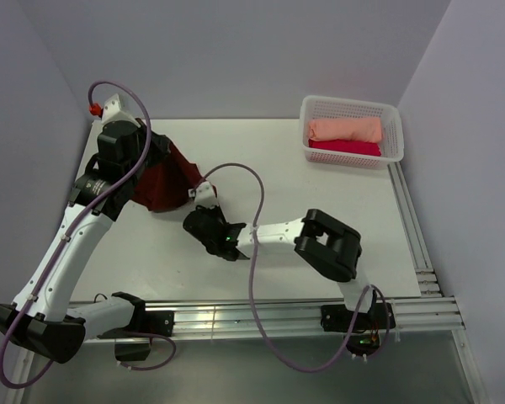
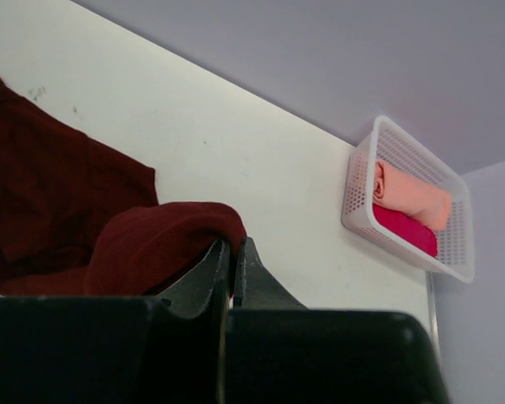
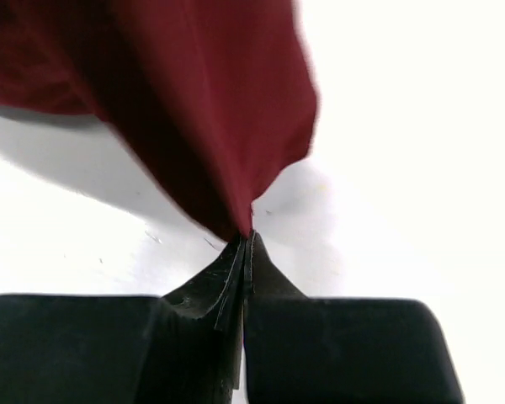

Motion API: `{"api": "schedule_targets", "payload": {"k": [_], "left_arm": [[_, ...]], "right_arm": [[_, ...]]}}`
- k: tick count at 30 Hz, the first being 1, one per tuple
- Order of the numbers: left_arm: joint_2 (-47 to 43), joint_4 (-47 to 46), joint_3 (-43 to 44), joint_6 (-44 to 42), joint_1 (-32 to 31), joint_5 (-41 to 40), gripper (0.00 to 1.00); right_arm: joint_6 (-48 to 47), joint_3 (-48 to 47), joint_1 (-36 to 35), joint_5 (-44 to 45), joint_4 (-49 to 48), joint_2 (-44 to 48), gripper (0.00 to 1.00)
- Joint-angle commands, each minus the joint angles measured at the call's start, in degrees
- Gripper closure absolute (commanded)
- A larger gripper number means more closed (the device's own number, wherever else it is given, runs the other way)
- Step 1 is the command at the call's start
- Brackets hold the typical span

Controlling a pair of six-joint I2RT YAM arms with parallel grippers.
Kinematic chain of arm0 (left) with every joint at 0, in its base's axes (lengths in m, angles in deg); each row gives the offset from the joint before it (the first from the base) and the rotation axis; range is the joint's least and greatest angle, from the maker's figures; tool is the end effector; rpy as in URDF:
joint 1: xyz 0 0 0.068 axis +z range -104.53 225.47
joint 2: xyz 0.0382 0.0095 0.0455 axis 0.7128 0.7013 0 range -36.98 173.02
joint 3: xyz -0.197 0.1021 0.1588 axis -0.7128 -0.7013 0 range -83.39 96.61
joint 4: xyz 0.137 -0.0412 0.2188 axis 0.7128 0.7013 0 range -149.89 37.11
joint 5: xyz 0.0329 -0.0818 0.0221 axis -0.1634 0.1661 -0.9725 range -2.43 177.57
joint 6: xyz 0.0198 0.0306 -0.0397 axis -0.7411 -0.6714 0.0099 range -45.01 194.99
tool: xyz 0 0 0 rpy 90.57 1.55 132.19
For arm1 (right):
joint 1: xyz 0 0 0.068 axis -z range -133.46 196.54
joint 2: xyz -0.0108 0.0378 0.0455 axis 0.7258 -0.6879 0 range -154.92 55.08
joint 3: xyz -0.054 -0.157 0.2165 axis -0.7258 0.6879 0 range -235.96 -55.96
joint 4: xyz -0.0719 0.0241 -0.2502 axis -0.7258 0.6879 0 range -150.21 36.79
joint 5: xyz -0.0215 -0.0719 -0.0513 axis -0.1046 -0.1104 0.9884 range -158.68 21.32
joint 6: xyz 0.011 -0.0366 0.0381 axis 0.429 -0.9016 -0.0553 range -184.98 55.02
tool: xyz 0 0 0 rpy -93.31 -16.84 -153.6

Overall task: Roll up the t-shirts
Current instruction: Move the tshirt to the center of the board

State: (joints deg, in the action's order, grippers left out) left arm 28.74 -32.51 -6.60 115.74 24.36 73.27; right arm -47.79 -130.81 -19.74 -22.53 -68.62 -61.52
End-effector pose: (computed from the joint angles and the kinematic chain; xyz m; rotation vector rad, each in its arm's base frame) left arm 0.2312 -0.0799 0.4296 -0.4923 1.8128 -0.5191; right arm 0.2019 0.3956 0.1769 -0.3949 1.9222 0.0781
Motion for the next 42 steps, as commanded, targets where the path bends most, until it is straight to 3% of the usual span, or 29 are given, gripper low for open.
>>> {"api": "schedule_targets", "payload": {"k": [1, 10, 15, 23, 30, 34, 42], "left_arm": [[-1.55, 0.04, 2.22, -2.86, -0.25, -3.79, 1.0], [-2.25, 3.12, 6.52, -7.35, -0.17, -6.97, 1.0], [-3.05, 3.47, 7.49, -7.35, -0.17, -5.56, 1.0], [-2.7, 3.56, 8.45, -8.14, -0.17, -3.1, 1.0], [-2.87, 4.44, 15.74, -12.09, -0.17, -2.48, 1.0], [-3.22, 5.41, 24.34, -15.34, -0.17, -1.78, 1.0], [-10.25, 0.58, 30.17, -18.16, -0.17, 2.0, 1.0]], "right_arm": [[-1.1, 5.74, 0.54, 0.52, -7.32, 10.92, 1.0], [0.31, 11.22, 6.16, -15.02, -0.13, 28.96, 1.0], [-3.82, 6.91, 7.75, -22.24, 5.24, 27.84, 1.0], [-0.93, 11.3, 8.89, -26.9, 1.02, 29.49, 1.0], [-0.4, 6.21, 10.9, -29.0, 8.14, 37.03, 1.0], [-2.07, 0.87, 11.61, -31.2, 14.27, 42.84, 1.0], [-6.9, -11.79, 11.61, -37.8, 22.28, 54.88, 1.0]]}}
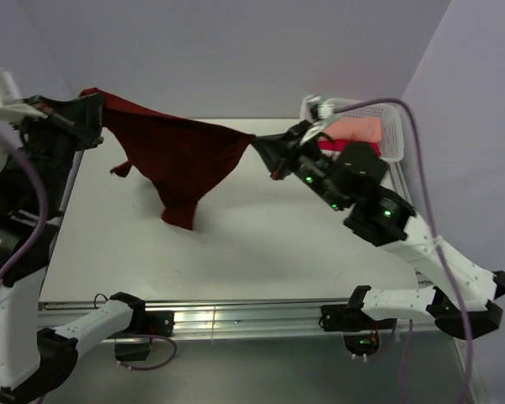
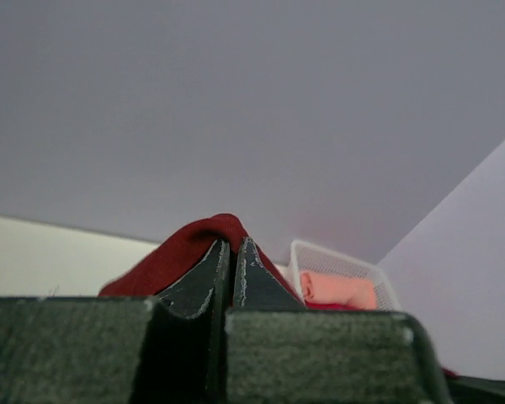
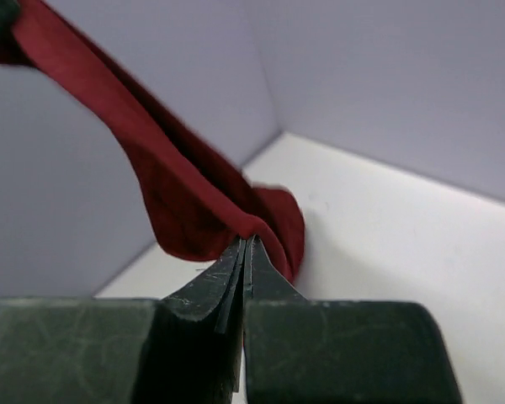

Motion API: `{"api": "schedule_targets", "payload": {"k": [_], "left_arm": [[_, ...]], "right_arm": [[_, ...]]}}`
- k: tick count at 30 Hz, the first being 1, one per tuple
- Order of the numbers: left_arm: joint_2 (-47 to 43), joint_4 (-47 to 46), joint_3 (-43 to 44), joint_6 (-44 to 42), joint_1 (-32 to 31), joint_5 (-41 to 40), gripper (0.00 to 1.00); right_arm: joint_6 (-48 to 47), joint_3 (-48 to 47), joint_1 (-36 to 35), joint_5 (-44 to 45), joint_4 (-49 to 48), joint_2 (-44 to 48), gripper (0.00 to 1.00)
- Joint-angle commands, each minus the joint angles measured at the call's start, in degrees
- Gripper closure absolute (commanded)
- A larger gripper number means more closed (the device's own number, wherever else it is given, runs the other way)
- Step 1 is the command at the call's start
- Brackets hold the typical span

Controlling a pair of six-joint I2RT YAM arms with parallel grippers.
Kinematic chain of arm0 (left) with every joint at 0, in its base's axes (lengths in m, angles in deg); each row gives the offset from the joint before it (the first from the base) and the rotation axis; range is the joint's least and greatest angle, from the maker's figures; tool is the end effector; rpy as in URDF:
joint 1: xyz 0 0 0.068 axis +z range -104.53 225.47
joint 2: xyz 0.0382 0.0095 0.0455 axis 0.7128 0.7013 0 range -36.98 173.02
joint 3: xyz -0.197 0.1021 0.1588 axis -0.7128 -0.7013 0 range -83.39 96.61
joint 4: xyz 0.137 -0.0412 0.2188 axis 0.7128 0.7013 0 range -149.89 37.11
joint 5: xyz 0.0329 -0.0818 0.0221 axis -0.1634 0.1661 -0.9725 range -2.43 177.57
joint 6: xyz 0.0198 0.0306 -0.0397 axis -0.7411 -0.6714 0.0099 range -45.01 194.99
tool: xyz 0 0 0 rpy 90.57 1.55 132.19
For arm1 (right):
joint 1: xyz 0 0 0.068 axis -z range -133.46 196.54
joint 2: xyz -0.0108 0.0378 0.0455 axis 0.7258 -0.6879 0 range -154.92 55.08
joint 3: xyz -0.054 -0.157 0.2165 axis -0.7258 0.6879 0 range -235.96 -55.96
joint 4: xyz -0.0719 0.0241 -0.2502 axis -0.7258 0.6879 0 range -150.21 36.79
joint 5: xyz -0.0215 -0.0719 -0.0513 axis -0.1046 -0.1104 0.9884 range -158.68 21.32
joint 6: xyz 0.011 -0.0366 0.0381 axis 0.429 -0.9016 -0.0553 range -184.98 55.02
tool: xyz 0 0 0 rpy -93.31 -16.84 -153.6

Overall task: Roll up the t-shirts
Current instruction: Move the tshirt to the center of the board

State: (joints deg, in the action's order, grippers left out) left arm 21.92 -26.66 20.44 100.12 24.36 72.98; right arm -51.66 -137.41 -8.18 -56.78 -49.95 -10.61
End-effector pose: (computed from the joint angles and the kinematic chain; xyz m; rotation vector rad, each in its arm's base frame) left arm 0.1160 -0.0353 0.5771 -0.2643 1.3658 -0.5010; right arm 0.1442 0.1910 0.4888 -0.3741 1.4834 0.8046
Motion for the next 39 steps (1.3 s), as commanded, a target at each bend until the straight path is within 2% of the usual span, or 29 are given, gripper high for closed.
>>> {"api": "schedule_targets", "payload": {"k": [1, 5, 9, 13, 23, 31, 39], "left_arm": [[-4.13, -5.37, 3.91, -2.28, -0.17, 2.2, 1.0], [-4.23, -6.33, 4.28, -2.19, -0.17, 3.69, 1.0], [-1.33, -7.3, 2.35, -2.27, -0.17, 4.13, 1.0], [2.18, -5.9, 2.51, -0.87, -0.17, 5.44, 1.0], [-6.33, -6.69, 0.24, -2.54, -0.17, 9.05, 1.0], [-12.57, -11.26, -8.29, -2.1, -0.17, 10.89, 1.0], [-13.72, -9.59, -8.2, 1.67, -0.17, 14.15, 1.0]], "right_arm": [[-3.21, -6.43, 0.05, -4.68, 5.54, 4.6, 1.0], [-4.18, -10.22, 0.05, -5.31, 7.93, 6.45, 1.0], [-5.32, -12.76, 0.57, -2.15, 9.42, 5.14, 1.0], [-4.71, -14.26, 2.51, -5.04, 11.18, 4.61, 1.0], [-3.92, -14.44, 2.51, -18.22, 13.73, 10.14, 1.0], [-1.63, -13.03, 2.6, -21.39, 14.08, 11.9, 1.0], [2.06, -14.08, 2.51, -25.96, 13.29, 13.31, 1.0]]}}
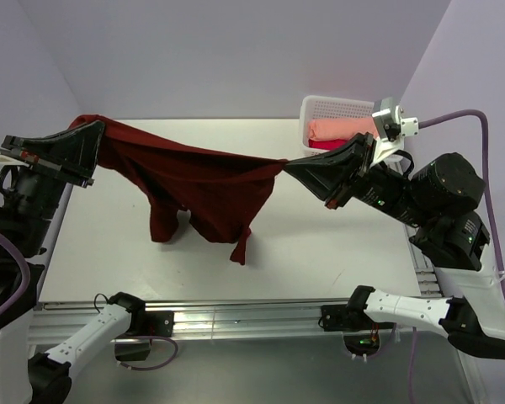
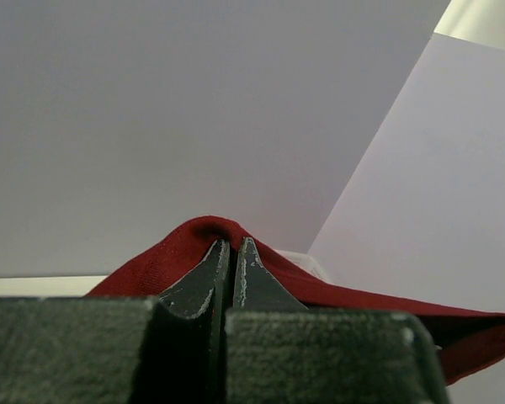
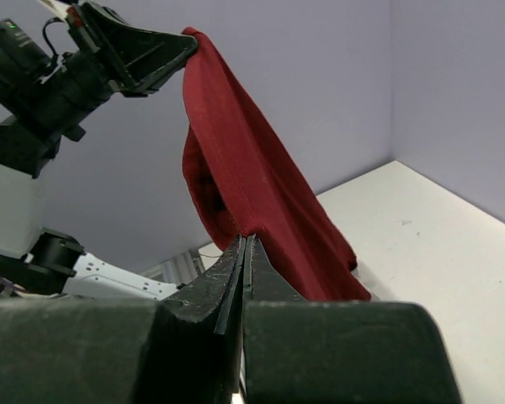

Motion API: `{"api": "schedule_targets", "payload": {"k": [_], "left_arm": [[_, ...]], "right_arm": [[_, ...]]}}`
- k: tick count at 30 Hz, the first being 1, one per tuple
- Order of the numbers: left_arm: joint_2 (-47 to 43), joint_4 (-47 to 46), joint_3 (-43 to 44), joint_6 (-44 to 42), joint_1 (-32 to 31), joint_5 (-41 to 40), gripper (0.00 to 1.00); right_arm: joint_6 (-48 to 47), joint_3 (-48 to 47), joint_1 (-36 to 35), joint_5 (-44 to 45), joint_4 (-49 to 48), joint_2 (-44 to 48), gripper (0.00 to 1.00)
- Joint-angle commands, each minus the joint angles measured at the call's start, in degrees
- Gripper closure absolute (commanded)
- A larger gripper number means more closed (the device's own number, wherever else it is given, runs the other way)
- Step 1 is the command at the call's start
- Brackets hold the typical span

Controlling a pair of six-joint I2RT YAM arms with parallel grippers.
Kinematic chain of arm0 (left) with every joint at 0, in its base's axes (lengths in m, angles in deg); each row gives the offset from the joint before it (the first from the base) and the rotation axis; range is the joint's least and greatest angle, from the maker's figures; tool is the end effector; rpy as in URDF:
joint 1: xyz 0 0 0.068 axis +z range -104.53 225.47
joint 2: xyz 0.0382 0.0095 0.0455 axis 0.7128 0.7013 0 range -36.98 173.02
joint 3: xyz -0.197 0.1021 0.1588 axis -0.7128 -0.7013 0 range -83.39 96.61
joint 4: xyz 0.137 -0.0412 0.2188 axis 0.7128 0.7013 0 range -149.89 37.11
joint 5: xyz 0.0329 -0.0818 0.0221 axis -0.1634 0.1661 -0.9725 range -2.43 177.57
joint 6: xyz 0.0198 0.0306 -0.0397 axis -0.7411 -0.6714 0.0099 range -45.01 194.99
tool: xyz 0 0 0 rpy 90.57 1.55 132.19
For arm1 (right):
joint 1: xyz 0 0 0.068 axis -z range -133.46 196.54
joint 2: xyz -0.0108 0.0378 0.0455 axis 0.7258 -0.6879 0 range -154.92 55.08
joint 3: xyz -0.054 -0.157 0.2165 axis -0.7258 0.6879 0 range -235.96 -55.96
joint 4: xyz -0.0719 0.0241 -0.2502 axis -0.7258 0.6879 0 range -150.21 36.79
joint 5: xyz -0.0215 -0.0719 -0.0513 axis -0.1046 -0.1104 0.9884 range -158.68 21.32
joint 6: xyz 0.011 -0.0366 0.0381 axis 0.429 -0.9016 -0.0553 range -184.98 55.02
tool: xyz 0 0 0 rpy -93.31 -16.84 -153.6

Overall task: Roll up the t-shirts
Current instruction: Move the tshirt to the center of the board

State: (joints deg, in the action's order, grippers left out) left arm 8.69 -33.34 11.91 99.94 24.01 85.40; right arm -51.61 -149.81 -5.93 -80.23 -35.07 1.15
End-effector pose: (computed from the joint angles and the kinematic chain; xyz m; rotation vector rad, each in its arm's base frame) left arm 0.0463 -0.0169 0.5708 -0.0707 1.1936 -0.6918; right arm 0.0670 0.0989 0.5579 -0.6378 1.2503 1.0996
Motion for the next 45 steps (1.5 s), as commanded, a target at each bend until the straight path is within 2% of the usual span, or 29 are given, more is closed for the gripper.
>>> {"api": "schedule_targets", "payload": {"k": [1, 7, 12, 15, 17, 19, 22, 24, 26, 27, 28, 29, 30, 31, 32, 33, 34, 35, 36, 37, 38, 39, 40, 41, 42, 43, 44, 45], "left_arm": [[-0.58, -2.9, 0.23, 2.03, 0.18, 1.74, 1.0], [-0.32, -4.3, 0.32, 3.0, 0.18, 2.61, 1.0], [3.01, -2.55, 2.86, 2.3, 0.18, 2.44, 1.0], [5.13, -5.35, -0.89, 1.69, 0.18, 2.53, 1.0], [7.67, -6.06, -2.49, 1.59, 0.18, 2.44, 1.0], [10.82, -6.59, -4.42, 1.33, 0.18, 2.44, 1.0], [14.25, -9.05, -7.85, 1.24, 0.27, -1.77, 1.0], [16.81, -10.63, -9.08, 0.98, 0.88, -2.93, 1.0], [21.99, -12.47, -9.44, 2.37, 5.08, 1.18, 1.0], [24.09, -13.96, -9.79, 5.86, 7.8, 8.26, 1.0], [28.29, -17.28, -10.05, 7.2, 13.05, 10.5, 1.0], [30.6, -18.71, -9.71, 8.09, 14.84, 11.22, 1.0], [33.23, -19.68, -7.53, 8.62, 15.9, 10.79, 1.0], [39.52, -20.47, -5.42, 8.62, 16.7, 10.88, 1.0], [43.24, -21.44, -2.7, 8.45, 16.79, 11.31, 1.0], [47.36, -21.45, 4.64, 8.01, 16.79, 12.62, 1.0], [55.93, -21.19, 9.15, 7.75, 16.79, 14.03, 1.0], [60.2, -20.57, 13.37, 7.66, 16.62, 15.26, 1.0], [64.41, -19.61, 22.38, 7.74, 16.44, 16.49, 1.0], [72.98, -17.86, 27.77, 7.57, 15.66, 18.76, 1.0], [77.42, -15.23, 33.66, 7.31, 15.13, 19.48, 0.93], [81.73, -6.77, 46.07, 6.26, 14.6, 19.84, 0.58], [87.95, -3.03, 51.07, 5.82, 13.64, 18.1, 0.42], [89.06, 0.66, 53.12, 4.94, 13.2, 16.43, 0.18], [86.37, 0.09, 49.83, 4.41, 12.76, 15.2, 0.06], [83.38, -2.44, 44.41, 4.14, 11.97, 11.88, 0.01], [79.96, -5.07, 32.17, 3.53, 11.61, 10.28, 0.0], [73.75, -8.93, 27.26, 3.35, 10.91, 8.43, 0.0]], "right_arm": [[2.36, -1.96, 0.35, -2.34, -1.33, 1.55, 1.0], [3.33, -6.44, 0.26, -1.55, 1.3, 0.58, 1.0], [2.1, -8.99, 0.26, 4.33, 3.85, -2.22, 1.0], [1.75, -9.52, 0.52, 8.02, 5.52, -4.95, 1.0], [2.62, -8.82, 2.1, 7.08, 5.27, -7.31, 1.0], [4.55, -7.06, 8.58, 0.76, 4.04, -9.08, 1.0], [7.98, -2.58, 16.57, -4.69, -0.52, -11.63, 1.0], [9.48, -0.91, 19.76, -7.42, -3.85, -14.17, 1.0], [11.68, -1.52, 24.59, -11.03, -5.1, -18.98, 1.0], [12.38, -2.3, 25.91, -11.99, -6.93, -20.84, 1.0], [13.6, -2.57, 27.14, -12.44, -8.08, -22.6, 1.0], [14.23, -2.92, 29.16, -12.44, -9.05, -26.62, 1.0], [14.67, -4.49, 30.13, -11.92, -10.54, -29.01, 1.0], [15.8, -5.46, 31.1, -11.48, -11.08, -31.47, 1.0], [16.51, -6.69, 33.2, -9.47, -11.26, -36.81, 1.0], [17.39, -9.31, 34.26, -8.85, -11.61, -39.64, 1.0], [19.05, -10.38, 35.49, -8.67, -12.13, -42.11, 1.0], [20.2, -10.83, 36.81, -7.36, -12.75, -46.05, 1.0], [21.43, -10.4, 39.0, -7.08, -15.28, -47.48, 1.0], [23.35, -9.44, 39.98, -7.52, -16.78, -48.36, 1.0], [24.16, -8.3, 40.94, -7.09, -17.67, -49.68, 1.0], [24.6, -6.37, 42.43, -6.3, -19.5, -50.13, 1.0], [24.52, -5.48, 42.97, -5.94, -20.22, -50.65, 1.0], [24.34, -3.99, 43.32, -5.33, -20.49, -51.09, 1.0], [24.08, -3.63, 43.76, -4.54, -20.66, -51.45, 1.0], [23.64, -3.28, 43.94, -4.36, -20.93, -52.32, 1.0], [23.46, -2.75, 44.03, -4.18, -21.01, -52.76, 1.0], [22.94, -2.58, 44.2, -3.83, -20.93, -53.29, 1.0]]}}
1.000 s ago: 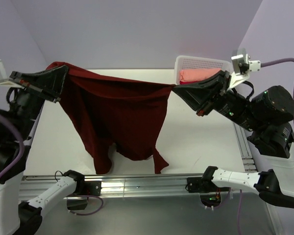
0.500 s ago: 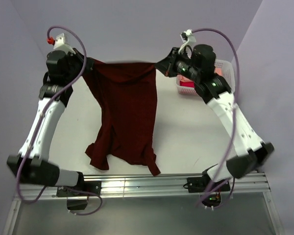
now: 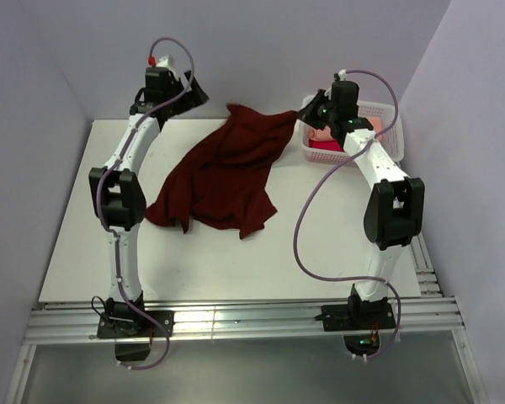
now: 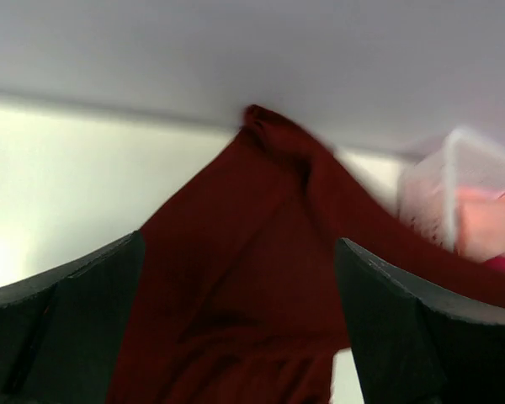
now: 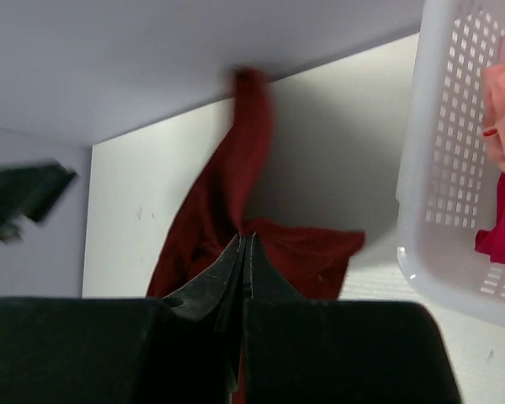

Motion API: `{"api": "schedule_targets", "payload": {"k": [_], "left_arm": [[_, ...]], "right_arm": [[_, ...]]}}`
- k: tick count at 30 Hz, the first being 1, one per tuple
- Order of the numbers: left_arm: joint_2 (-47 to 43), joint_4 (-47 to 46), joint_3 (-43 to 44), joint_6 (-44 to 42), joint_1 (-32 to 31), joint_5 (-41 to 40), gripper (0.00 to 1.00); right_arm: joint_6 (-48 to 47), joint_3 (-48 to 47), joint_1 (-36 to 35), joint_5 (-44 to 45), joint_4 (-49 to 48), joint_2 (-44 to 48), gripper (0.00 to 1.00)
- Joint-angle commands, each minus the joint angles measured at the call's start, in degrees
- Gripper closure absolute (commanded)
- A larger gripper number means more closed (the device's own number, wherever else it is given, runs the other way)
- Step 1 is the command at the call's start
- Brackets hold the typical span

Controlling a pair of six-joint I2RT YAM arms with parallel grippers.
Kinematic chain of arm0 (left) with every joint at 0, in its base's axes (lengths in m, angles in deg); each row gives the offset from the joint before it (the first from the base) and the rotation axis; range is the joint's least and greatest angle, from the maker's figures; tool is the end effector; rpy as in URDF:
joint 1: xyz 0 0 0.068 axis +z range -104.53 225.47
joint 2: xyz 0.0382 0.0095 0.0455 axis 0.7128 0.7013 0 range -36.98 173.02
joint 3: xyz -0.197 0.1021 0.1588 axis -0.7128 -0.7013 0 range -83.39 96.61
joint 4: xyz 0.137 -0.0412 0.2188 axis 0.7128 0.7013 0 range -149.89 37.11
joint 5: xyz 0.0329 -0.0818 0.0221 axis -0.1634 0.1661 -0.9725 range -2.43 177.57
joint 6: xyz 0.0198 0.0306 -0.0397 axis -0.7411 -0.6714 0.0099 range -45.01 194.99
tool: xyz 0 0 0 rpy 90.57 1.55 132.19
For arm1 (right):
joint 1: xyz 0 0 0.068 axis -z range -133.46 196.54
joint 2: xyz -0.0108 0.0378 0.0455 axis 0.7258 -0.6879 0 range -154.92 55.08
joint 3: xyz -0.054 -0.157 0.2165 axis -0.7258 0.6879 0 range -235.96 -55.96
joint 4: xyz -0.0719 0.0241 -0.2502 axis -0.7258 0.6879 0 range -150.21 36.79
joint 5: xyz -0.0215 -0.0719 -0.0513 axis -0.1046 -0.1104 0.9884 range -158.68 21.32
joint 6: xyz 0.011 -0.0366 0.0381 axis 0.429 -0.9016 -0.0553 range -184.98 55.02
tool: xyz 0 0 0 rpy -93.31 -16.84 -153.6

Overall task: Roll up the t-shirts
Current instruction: Move the tshirt to the center of the board, then flatten the tshirt

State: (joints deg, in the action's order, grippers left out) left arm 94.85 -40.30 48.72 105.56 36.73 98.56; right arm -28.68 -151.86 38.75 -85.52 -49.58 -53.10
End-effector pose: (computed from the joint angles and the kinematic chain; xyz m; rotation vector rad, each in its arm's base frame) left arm 0.5362 -0.0894 0.3354 -0.2387 1.9398 -0.6418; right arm 0.4485 0.0717 0.3287 0.3066 2.0153 0.7830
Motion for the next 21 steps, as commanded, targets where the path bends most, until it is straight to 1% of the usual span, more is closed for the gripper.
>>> {"api": "schedule_targets", "payload": {"k": [1, 2, 3, 4, 5, 7, 8, 9, 10, 11, 12, 13, 14, 15, 18, 21], "left_arm": [[-14.74, -2.36, -13.16, -2.44, -2.08, -7.7, 0.0], [-16.59, -1.85, -17.03, -2.88, -2.25, -8.43, 0.01], [-18.95, 1.2, -17.85, -3.14, -2.52, -8.96, 0.01], [-20.2, 2.28, -18.81, -3.58, -2.95, -8.7, 0.0], [-21.6, 2.81, -22.04, -4.8, -3.57, -7.83, 0.03], [-26.61, 3.08, -26.53, -5.78, -7.07, -10.18, 0.04], [-28.54, 2.38, -32.21, -7.0, -8.92, -12.98, 0.04], [-32.3, 1.77, -35.23, -7.27, -13.11, -14.05, 0.04], [-34.16, 0.28, -38.22, -7.19, -15.24, -15.02, 0.05], [-35.92, -0.51, -43.9, -5.88, -17.0, -15.29, 0.06], [-39.42, -1.31, -46.74, -4.83, -19.72, -14.25, 0.08], [-43.11, -3.75, -52.86, -2.99, -20.79, -13.28, 0.09], [-43.15, -4.64, -55.53, -2.1, -21.67, -13.27, 0.09], [-46.11, -5.0, -57.74, -1.57, -23.42, -13.18, 0.1], [-50.77, -3.6, -64.34, -0.07, -26.85, -16.6, 0.11], [-55.44, -5.79, -71.28, 2.12, -28.44, -16.0, 0.12]], "right_arm": [[-0.17, -0.26, -0.38, 1.63, -6.59, 0.17, 1.0], [-0.34, 0.18, -0.38, 1.72, -6.76, -0.1, 1.0], [-0.43, 0.53, -0.29, 1.72, -6.85, -0.36, 1.0], [-0.52, 0.88, -0.21, 1.81, -7.12, -0.63, 1.0], [-0.52, 1.93, -0.12, 1.9, -7.29, -0.54, 1.0], [-0.87, 3.08, -0.12, 1.64, -8.17, -0.19, 1.0], [-0.96, 4.22, -0.12, 1.11, -8.43, -0.1, 1.0], [-1.22, 4.58, -0.03, 0.93, -8.26, -0.01, 1.0], [-1.31, 5.19, -0.03, 0.93, -8.0, 0.07, 1.0], [-1.49, 5.54, -0.03, 1.19, -7.65, 0.16, 1.0], [-1.75, 5.72, -0.03, 1.54, -6.69, 0.25, 1.0], [-2.01, 6.24, -0.03, 1.98, -6.07, 0.34, 1.0], [-2.02, 6.6, -0.03, 1.99, -6.06, 0.69, 1.0], [-2.36, 7.04, -0.03, 1.99, -5.89, 0.95, 1.0], [-2.89, 8.97, -0.03, 2.6, -5.98, 2.88, 1.0], [-3.51, 8.98, -0.12, 2.6, -5.01, 3.33, 1.0]]}}
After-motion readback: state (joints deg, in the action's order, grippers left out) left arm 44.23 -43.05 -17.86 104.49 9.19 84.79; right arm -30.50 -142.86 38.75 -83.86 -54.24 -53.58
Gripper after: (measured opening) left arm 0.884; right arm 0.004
